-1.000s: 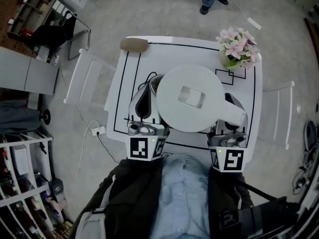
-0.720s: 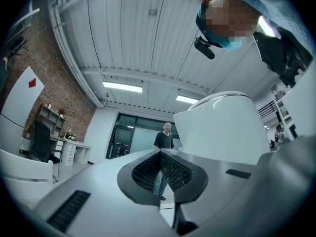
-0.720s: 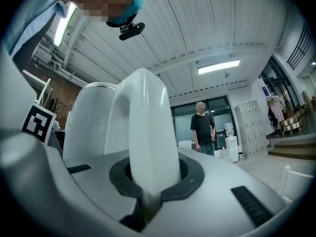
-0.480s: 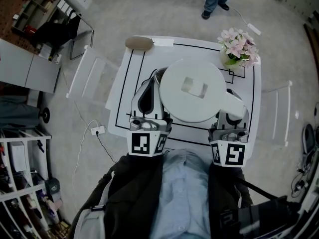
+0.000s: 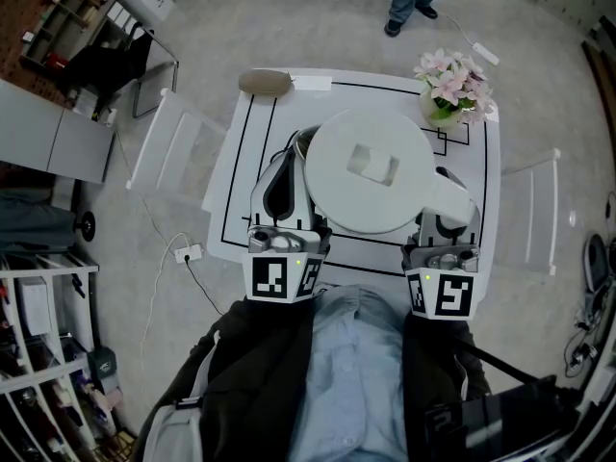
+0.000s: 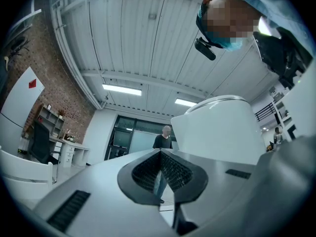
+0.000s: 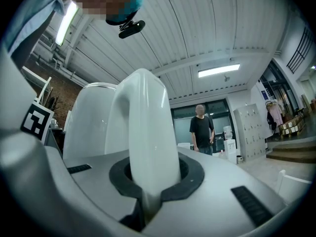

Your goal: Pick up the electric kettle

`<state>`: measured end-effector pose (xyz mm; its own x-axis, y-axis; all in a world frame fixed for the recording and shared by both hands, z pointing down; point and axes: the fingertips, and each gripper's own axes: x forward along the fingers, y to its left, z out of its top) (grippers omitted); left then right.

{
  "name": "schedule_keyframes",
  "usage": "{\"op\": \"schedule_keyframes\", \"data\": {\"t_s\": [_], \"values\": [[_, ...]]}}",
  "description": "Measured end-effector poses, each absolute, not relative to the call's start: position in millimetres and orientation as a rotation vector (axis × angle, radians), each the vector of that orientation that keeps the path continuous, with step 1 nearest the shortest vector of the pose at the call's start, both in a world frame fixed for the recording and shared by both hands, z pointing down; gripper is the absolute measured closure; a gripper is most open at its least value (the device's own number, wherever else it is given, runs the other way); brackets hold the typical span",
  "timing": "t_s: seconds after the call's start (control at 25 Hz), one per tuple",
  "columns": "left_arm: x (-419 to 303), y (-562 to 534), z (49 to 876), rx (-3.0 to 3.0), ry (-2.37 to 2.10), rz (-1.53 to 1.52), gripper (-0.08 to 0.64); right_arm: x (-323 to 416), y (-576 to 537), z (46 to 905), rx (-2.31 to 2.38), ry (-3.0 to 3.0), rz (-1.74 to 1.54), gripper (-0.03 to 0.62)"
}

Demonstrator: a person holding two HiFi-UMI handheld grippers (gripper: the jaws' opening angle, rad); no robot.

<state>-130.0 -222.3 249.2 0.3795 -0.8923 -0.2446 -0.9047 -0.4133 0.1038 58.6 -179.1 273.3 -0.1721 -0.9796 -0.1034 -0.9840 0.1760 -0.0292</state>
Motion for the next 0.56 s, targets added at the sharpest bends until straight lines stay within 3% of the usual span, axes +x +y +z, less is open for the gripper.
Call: {"op": "schedule_keyframes", "data": {"t_s": [0.56], "values": [[-128.3,-220.2,248.7,-2.568,1.675,0.405,0.555,59.9,-177.0,271.9,-1.957,2.330,0.078,0.555]]}}
